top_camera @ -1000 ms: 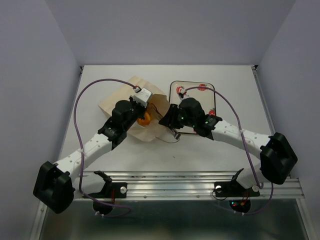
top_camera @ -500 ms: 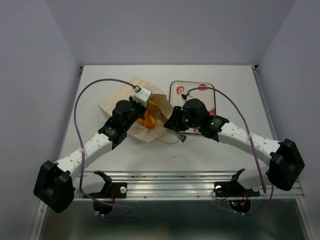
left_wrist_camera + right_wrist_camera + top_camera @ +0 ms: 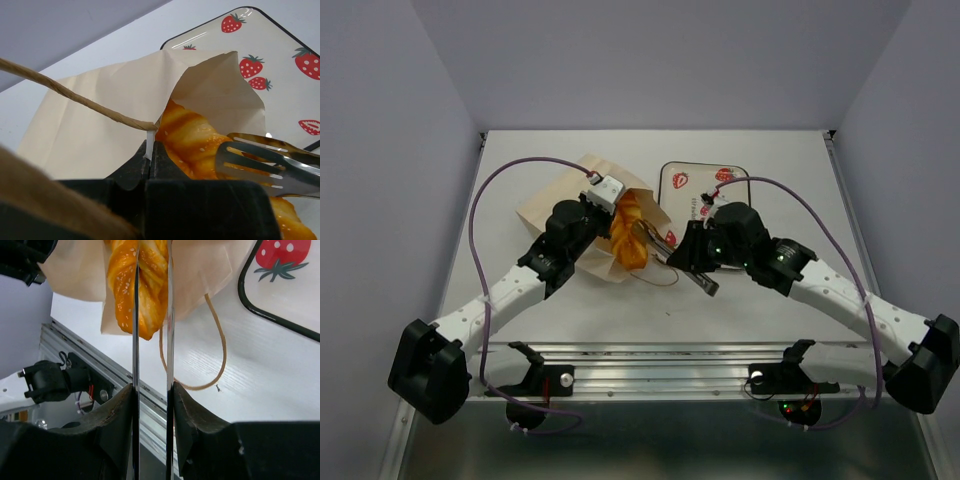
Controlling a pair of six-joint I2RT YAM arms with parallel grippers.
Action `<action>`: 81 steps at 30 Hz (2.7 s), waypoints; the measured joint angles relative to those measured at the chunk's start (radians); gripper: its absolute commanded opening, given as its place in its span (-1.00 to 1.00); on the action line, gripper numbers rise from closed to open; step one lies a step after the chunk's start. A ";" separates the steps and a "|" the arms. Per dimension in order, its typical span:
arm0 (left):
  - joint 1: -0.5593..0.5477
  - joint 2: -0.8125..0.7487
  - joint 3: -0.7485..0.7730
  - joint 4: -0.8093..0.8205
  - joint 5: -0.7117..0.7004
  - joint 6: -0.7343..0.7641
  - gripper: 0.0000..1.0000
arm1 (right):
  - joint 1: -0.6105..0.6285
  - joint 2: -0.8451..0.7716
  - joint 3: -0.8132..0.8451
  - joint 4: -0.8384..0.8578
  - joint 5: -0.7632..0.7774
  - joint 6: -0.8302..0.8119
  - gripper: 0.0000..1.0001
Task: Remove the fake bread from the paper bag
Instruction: Take out the fake bread from the paper bag, then place the fake bread in the container.
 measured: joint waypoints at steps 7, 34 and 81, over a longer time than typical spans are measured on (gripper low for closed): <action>0.000 0.012 0.000 0.003 0.002 0.000 -1.00 | 0.000 -0.119 -0.002 -0.119 -0.023 -0.024 -0.99; 0.000 0.062 0.028 -0.008 0.010 -0.005 -1.00 | 0.000 -0.473 0.132 -0.777 0.053 0.033 -0.99; 0.000 -0.018 0.037 -0.028 -0.010 -0.003 -1.00 | -0.482 0.072 0.264 -0.266 0.206 -0.348 -0.99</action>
